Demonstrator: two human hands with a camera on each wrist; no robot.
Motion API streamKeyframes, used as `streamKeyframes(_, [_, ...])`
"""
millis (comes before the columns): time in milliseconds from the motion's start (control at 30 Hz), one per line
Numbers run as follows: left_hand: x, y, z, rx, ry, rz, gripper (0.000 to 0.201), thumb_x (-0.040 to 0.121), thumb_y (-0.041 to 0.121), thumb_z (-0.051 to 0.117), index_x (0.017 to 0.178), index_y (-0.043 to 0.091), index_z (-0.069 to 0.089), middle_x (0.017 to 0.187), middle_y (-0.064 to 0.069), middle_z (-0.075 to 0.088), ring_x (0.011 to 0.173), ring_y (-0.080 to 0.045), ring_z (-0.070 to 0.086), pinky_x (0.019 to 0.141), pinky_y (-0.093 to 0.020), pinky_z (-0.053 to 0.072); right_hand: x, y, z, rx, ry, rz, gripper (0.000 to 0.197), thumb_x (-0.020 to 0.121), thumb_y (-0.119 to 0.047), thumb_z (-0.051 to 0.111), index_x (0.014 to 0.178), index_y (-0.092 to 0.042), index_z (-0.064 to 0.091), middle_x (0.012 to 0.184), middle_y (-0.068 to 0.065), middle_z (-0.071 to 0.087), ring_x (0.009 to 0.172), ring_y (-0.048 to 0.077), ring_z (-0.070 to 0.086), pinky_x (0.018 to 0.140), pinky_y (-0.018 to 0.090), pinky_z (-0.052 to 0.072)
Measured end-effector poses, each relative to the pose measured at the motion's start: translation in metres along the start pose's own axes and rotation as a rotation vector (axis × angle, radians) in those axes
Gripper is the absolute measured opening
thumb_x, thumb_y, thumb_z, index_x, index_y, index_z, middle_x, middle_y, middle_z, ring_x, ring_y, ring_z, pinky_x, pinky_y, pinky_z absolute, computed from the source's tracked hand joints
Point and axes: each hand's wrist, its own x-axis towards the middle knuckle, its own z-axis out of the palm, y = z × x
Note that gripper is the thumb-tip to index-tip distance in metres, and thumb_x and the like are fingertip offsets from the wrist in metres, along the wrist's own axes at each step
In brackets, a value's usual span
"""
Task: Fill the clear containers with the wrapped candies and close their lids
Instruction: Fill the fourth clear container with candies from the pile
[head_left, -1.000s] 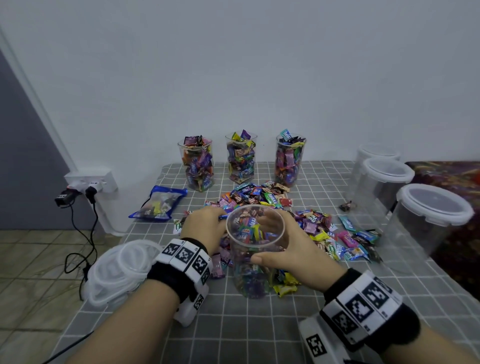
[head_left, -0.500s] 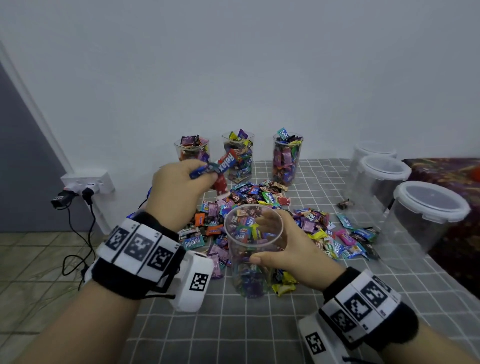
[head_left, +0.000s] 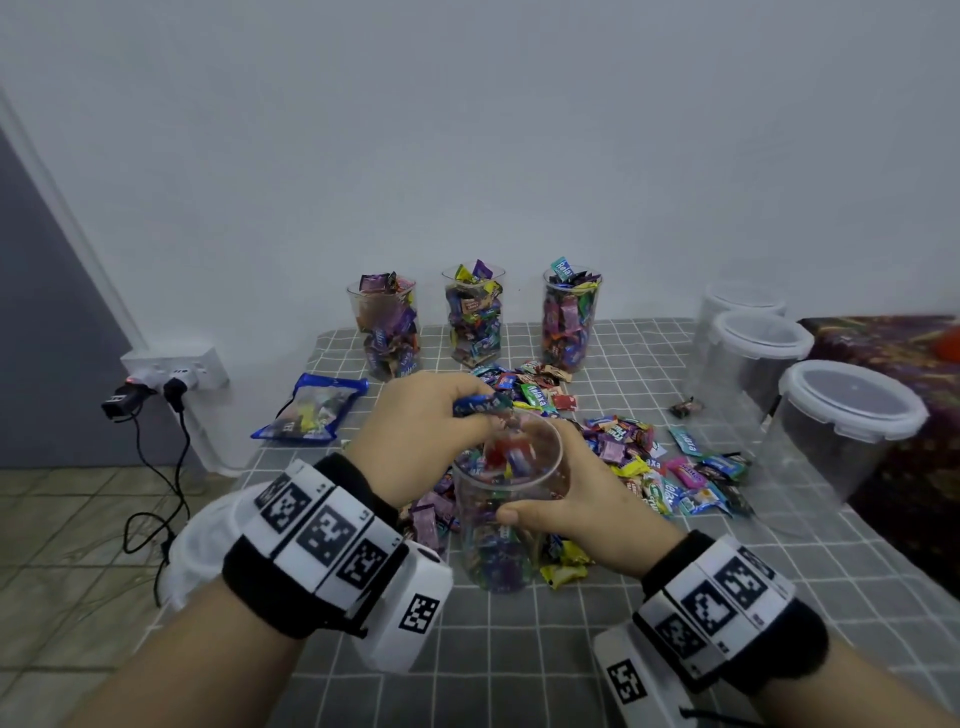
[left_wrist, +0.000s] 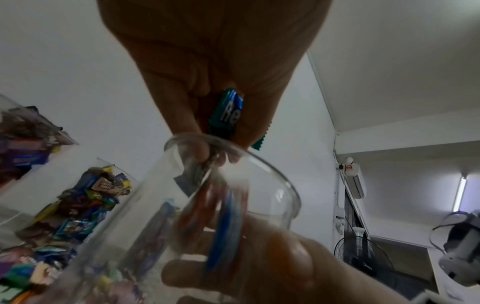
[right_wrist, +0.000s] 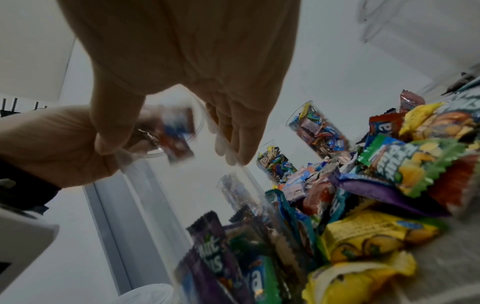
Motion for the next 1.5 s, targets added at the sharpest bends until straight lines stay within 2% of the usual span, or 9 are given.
streamKeyframes(67, [-0.001,0.002,0.0,-0.013,0.0,0.007,0.013,0.081,0.013,0.069,0.085,0.025,0.071,0.066,0.014,0.063,0.06,0.001,0.057,0.059,-0.011,0.042,0.0,0.0,0.0,-0.024,0.004,0.0,0.071,0.063,-0.037,0.081,0.119,-0.047,0.037,0.124,-0.02,0.051,0.116,-0.01,0.047,0.096,0.013,0.039])
streamKeyframes(233, [-0.002,-0.004,0.003,-0.179,-0.035,0.008,0.025,0.082,0.012,0.069,0.086,0.037,0.068,0.086,0.003,0.07,0.086,-0.003,0.066,0.077,-0.028,0.054,0.0,0.002,0.0,-0.022,0.009,-0.006,0.071,0.067,-0.033,0.082,0.121,-0.045,0.037,0.126,-0.019,0.051,0.117,-0.011,0.047,0.098,0.015,0.038])
streamKeyframes(367, [-0.004,-0.01,0.002,-0.247,0.091,0.048,0.027,0.085,0.012,0.065,0.087,0.038,0.068,0.089,0.003,0.071,0.086,-0.006,0.066,0.079,-0.028,0.051,0.0,0.002,0.0,-0.021,0.009,-0.002,0.067,0.067,-0.032,0.08,0.117,-0.046,0.037,0.126,-0.019,0.05,0.117,-0.011,0.046,0.094,0.009,0.039])
streamKeyframes(533, [-0.001,-0.024,-0.01,-0.191,0.145,-0.045,0.024,0.09,0.015,0.06,0.089,0.039,0.065,0.094,0.013,0.067,0.082,0.002,0.061,0.075,-0.023,0.049,0.001,0.0,-0.001,-0.059,-0.01,0.016,0.07,0.067,-0.038,0.08,0.118,-0.047,0.034,0.129,-0.019,0.047,0.122,-0.002,0.045,0.102,0.022,0.038])
streamKeyframes(633, [0.0,-0.031,-0.016,-0.038,0.056,-0.158,0.021,0.09,0.019,0.058,0.103,0.034,0.063,0.099,0.008,0.065,0.087,-0.014,0.063,0.071,-0.029,0.05,0.001,-0.005,-0.006,-0.12,-0.062,0.033,0.074,0.071,-0.032,0.08,0.123,-0.043,0.03,0.124,-0.022,0.046,0.121,0.001,0.045,0.102,0.024,0.039])
streamKeyframes(733, [0.004,-0.048,-0.014,0.176,-0.116,-0.264,0.036,0.087,0.023,0.063,0.122,0.028,0.056,0.113,0.005,0.062,0.1,-0.017,0.06,0.087,-0.033,0.049,0.004,-0.006,-0.016,-0.294,-0.174,0.056,0.082,0.072,-0.031,0.081,0.132,-0.041,0.025,0.124,-0.025,0.042,0.119,-0.002,0.043,0.103,0.018,0.034])
streamKeyframes(933, [0.011,-0.082,0.008,0.53,-0.449,-0.393,0.081,0.077,0.035,0.073,0.144,0.029,0.029,0.145,-0.003,0.039,0.126,-0.022,0.045,0.1,-0.035,0.042,0.017,0.01,-0.029,-0.833,-0.289,0.138,0.103,0.068,-0.042,0.08,0.148,-0.025,0.018,0.143,0.0,0.03,0.132,0.018,0.029,0.109,0.036,0.032])
streamKeyframes(1233, [0.015,-0.097,0.042,0.627,-0.604,-0.4,0.114,0.071,0.021,0.079,0.15,0.027,-0.002,0.141,-0.012,0.034,0.117,-0.031,0.051,0.095,-0.043,0.047,0.03,0.037,-0.026,-1.111,-0.388,0.261,0.12,0.064,-0.051,0.079,0.151,-0.03,-0.001,0.156,-0.002,0.009,0.139,0.024,0.024,0.105,0.044,0.039])
streamKeyframes(1500, [0.026,-0.104,0.052,0.66,-0.575,-0.292,0.08,0.079,0.028,0.071,0.146,0.025,0.028,0.146,-0.009,0.032,0.127,-0.029,0.044,0.105,-0.041,0.04,0.039,0.041,-0.024,-1.081,-0.342,0.233,0.095,0.075,-0.039,0.073,0.149,-0.035,0.014,0.152,0.002,0.024,0.128,0.026,0.043,0.099,0.04,0.045])
